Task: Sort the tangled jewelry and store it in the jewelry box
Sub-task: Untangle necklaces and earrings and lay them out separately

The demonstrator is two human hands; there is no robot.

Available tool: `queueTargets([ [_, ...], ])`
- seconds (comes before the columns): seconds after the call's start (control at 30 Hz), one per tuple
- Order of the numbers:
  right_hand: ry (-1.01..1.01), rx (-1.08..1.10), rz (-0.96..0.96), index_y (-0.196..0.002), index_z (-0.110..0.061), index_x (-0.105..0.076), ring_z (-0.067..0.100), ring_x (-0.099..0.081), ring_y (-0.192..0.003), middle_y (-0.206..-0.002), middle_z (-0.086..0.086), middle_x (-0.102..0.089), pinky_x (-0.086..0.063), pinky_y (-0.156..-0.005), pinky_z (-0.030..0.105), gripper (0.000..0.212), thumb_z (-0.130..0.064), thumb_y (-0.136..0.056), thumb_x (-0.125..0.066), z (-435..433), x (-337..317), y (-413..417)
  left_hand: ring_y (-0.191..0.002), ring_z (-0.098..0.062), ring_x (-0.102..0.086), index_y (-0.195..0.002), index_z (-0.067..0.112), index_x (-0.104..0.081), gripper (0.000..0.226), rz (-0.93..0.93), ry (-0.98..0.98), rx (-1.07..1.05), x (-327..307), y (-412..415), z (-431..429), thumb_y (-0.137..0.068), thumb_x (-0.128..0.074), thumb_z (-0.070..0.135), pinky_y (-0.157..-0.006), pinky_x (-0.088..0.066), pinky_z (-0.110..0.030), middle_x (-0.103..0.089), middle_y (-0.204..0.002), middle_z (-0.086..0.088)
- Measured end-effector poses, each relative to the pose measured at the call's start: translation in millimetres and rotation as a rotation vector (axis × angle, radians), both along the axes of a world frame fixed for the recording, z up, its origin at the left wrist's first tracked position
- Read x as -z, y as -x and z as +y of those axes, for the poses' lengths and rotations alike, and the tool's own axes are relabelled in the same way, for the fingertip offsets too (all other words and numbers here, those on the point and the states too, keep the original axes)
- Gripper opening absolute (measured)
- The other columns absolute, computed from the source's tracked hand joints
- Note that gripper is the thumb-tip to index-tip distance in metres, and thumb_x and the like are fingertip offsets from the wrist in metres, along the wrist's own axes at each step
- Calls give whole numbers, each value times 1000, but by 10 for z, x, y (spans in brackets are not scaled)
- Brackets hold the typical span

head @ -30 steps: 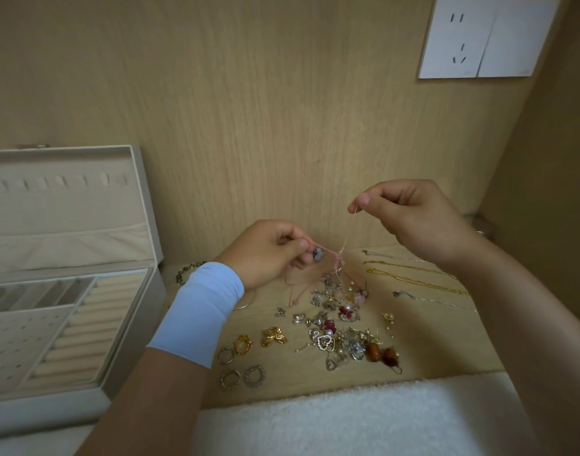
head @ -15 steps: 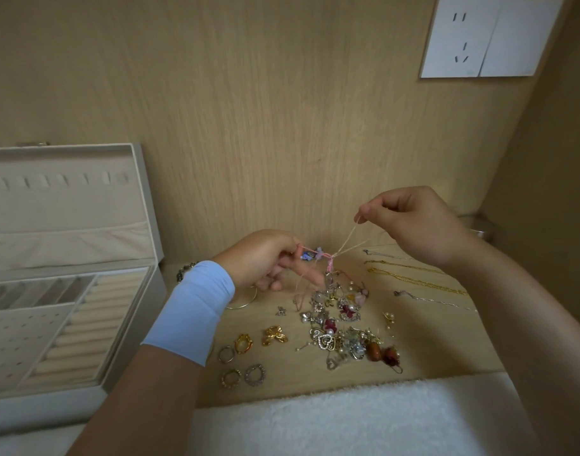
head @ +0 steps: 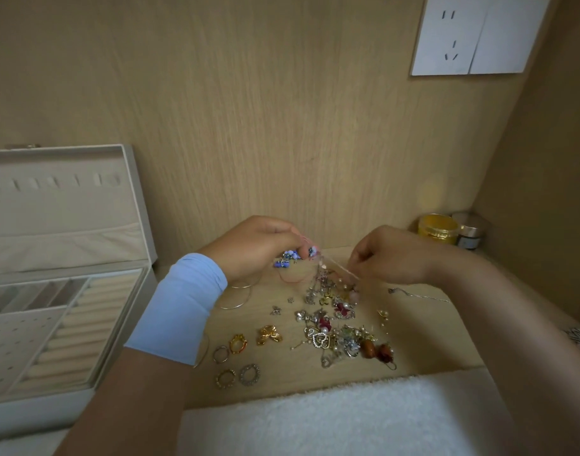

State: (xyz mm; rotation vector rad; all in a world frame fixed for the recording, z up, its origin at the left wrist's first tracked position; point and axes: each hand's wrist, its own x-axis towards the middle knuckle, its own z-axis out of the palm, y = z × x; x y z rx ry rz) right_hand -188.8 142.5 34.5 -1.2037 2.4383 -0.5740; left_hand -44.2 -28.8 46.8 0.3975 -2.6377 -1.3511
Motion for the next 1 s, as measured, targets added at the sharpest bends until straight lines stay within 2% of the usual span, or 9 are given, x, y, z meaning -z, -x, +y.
queueTargets([
  [0.17, -72, -93, -94, -75, -22, -55, 2, -47, -51, -60, -13, -57, -38, -52, 21, 33, -31, -76, -86, -80, 77, -74, -46, 15, -49, -91, 0, -71, 26, 108, 28, 15, 32, 11, 27, -101, -52, 16, -51, -33, -2, -54, -46, 26],
  [0.33, 192, -196, -274, -83, -18, -34, 4, -48, -51, -90, 3, -62, -45, -50, 21, 57, 0, -71, -87, -79, 115, -121, -68, -6, -51, -66, 26, -70, 28, 230, 21, 11, 49, 54, -51, -88, -55, 35, -72, -41, -24, -67, -73, 3],
  [0.43, 299, -246, -325, -73, -17, -42, 13, -51, -54, -69, 0, -56, -50, -54, 29, 48, -4, -71, -88, -100, 145, -97, -60, -5, -51, -67, 18, -67, 30, 324, -76, 1, 35, 56, -65, -95, -56, 20, -64, -40, -18, -64, -70, 5],
  [0.5, 247, -257, -281, -75, -15, -60, 6, -49, -50, -59, -9, -57, -45, -53, 22, 29, -12, -72, -89, -96, 124, -118, -50, -7, -43, -68, 17, -66, 35, 325, -184, 24, 8, 45, -43, -100, -52, 15, -67, -42, -23, -52, -62, -4],
  [0.6, 208, -237, -254, -95, -34, -73, -5, -54, -57, -86, -15, -69, -48, -63, 27, 33, -23, -70, -91, -110, 105, -175, -44, -4, -31, -73, 12, -63, 34, 251, -200, 16, -26, 33, 5, -102, -47, 13, -68, -48, -28, -33, -51, 5],
  [0.77, 157, -202, -190, -126, -41, -60, 5, -67, -92, -116, -12, -65, -58, -90, 44, 67, -34, -67, -92, -103, -49, -300, -38, 0, -39, -81, 7, -67, 28, 147, -34, 25, -119, -41, 131, -101, -48, 13, -64, -46, -32, -43, -41, 17],
  [0.83, 179, -167, -183, -123, -40, -59, -3, -62, -97, -116, -16, -59, -57, -92, 34, 63, -35, -68, -90, -95, -116, -354, -39, 4, -44, -86, 2, -66, 25, 122, -13, 28, -142, -58, 153, -101, -48, 12, -67, -47, -33, -47, -40, 22],
  [0.93, 254, -135, -192, -125, -34, -61, -13, -56, -88, -105, -23, -57, -43, -72, 3, 63, -32, -69, -89, -109, -130, -370, -43, -1, -44, -82, 5, -68, 26, 115, -66, 24, -132, -43, 129, -100, -51, 14, -65, -53, -34, -44, -46, 14],
  [1.0, 248, -78, -172, -131, -34, -59, -6, -53, -79, -97, -19, -53, -37, -66, 5, 70, -35, -68, -90, -133, -99, -342, -48, -11, -48, -75, 9, -69, 30, 106, -110, -1, -116, -26, 93, -100, -53, 14, -55, -52, -29, -47, -54, 3],
])
